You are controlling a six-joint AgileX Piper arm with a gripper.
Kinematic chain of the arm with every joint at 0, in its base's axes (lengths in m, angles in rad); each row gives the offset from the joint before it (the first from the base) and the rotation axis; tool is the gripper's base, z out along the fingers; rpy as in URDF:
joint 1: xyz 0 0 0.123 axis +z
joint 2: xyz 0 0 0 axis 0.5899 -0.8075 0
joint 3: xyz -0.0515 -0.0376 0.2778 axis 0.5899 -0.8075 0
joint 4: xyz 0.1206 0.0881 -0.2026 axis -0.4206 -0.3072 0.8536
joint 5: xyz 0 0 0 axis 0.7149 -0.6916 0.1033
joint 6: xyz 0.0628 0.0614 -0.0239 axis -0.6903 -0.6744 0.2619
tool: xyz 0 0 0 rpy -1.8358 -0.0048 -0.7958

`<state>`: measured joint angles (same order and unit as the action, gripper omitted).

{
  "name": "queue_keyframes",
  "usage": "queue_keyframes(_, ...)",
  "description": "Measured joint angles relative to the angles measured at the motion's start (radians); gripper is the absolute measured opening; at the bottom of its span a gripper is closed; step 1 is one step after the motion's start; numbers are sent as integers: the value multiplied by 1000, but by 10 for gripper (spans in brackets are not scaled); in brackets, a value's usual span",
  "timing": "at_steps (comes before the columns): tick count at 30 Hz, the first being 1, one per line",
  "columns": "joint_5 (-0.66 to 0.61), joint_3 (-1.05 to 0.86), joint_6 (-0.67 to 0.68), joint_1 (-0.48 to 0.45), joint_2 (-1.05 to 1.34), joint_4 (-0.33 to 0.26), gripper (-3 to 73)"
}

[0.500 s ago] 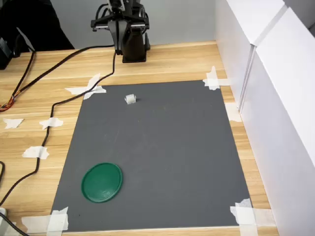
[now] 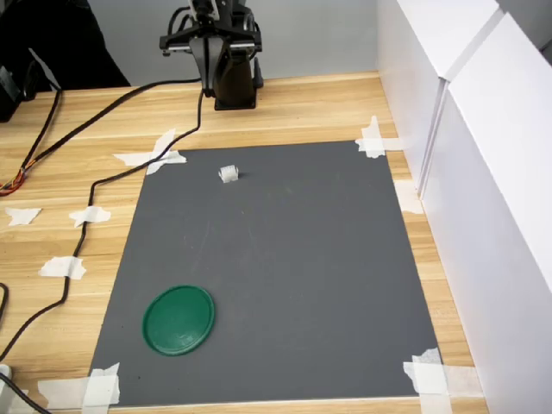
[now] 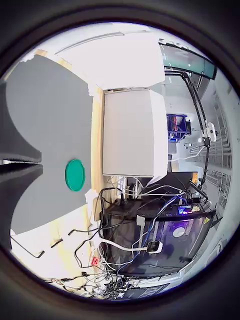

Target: Grasp a white terminal and put it on the green lid.

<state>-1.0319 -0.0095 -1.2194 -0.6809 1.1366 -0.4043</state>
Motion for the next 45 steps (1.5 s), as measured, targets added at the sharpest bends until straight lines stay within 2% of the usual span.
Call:
queue_keyframes(17, -4, 0, 7, 0, 0, 2, -16)
queue_keyframes(28, -67, 99, 149, 0, -120, 11, -16)
queue_keyframes(34, -85, 185, 174, 0, -233, 30, -16)
queue_keyframes(45, -323, 358, 177, 0, -468, 55, -16)
